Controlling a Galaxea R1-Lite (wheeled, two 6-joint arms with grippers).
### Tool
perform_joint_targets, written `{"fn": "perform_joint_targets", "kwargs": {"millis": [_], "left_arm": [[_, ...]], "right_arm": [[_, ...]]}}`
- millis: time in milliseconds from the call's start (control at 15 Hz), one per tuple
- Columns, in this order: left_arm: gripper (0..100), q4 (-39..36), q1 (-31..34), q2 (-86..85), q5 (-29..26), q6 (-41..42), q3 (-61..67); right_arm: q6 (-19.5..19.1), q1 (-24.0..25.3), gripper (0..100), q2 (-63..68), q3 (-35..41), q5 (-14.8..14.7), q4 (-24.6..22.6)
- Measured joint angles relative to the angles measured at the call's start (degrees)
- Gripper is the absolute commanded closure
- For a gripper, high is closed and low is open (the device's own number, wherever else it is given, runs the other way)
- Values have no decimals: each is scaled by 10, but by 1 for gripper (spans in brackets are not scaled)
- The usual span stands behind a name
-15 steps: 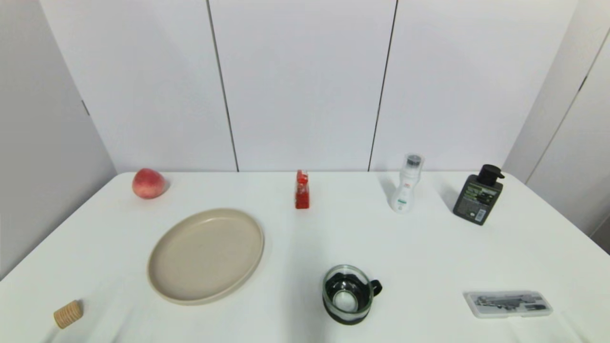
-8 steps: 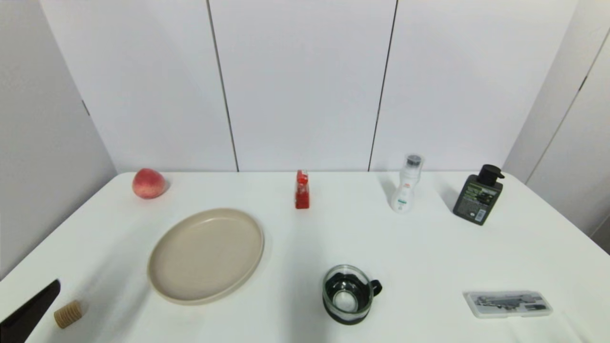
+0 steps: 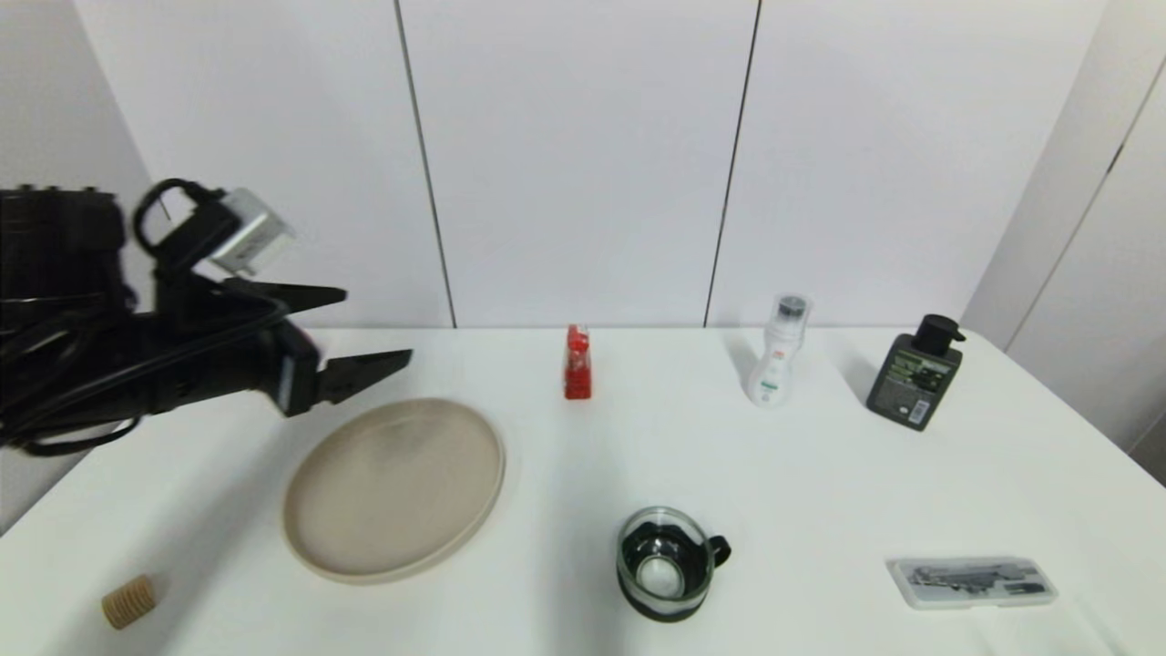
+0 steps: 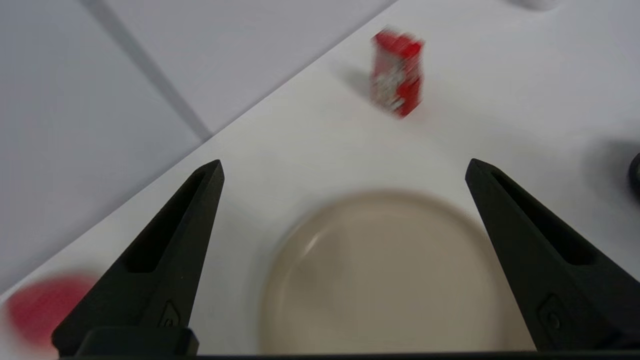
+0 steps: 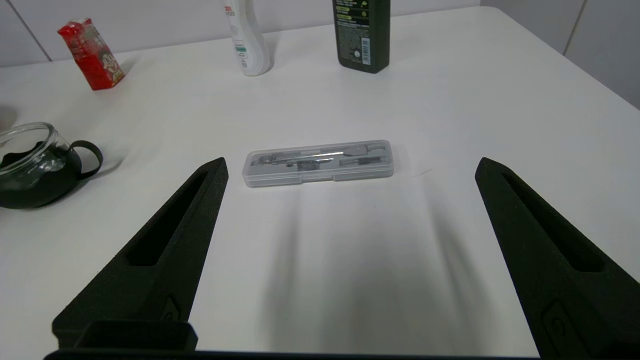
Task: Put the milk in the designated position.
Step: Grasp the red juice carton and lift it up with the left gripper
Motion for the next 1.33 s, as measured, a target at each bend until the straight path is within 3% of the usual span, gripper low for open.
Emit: {"fn": "perform_joint_targets", "kwargs": {"millis": [333, 600, 867, 1333], "left_arm": [[0, -48, -119, 221, 9, -95, -161], [0, -104, -139, 310, 120, -145, -196], [0, -133, -142, 358, 191, -186, -209], [0, -137, -180, 387, 192, -237, -233]], "right_arm": [[0, 0, 0, 0, 0, 0, 0], [0, 0, 0, 0, 0, 0, 0], [0, 0, 0, 0, 0, 0, 0], [0, 0, 0, 0, 0, 0, 0]]}}
